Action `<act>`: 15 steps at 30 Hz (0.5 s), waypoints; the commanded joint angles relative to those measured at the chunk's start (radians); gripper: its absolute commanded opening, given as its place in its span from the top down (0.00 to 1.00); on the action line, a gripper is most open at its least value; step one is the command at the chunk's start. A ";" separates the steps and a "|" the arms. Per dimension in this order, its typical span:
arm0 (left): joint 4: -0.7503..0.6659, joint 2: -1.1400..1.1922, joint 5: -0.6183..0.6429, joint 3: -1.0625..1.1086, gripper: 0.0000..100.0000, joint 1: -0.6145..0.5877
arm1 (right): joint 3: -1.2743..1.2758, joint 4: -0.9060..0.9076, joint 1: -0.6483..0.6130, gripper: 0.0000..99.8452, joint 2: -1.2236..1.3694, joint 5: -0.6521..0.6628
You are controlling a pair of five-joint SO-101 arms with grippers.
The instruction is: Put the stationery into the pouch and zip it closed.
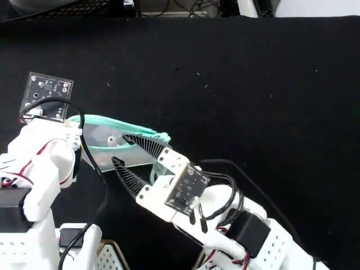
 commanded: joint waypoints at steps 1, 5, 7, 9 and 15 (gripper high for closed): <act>0.017 0.023 -0.006 0.140 0.97 -0.007 | -0.133 0.002 0.066 0.86 -0.010 0.008; 0.017 0.023 -0.006 0.142 0.97 -0.008 | -0.288 0.092 0.135 0.89 -0.010 0.008; 0.017 0.023 -0.006 0.140 0.97 -0.008 | -0.360 0.184 0.153 0.89 -0.010 0.015; 0.017 0.023 -0.006 0.140 0.97 -0.008 | -0.415 0.288 0.163 0.89 -0.010 0.055; 0.014 0.023 -0.006 0.143 0.97 -0.008 | -0.343 0.514 0.163 0.89 -0.010 0.084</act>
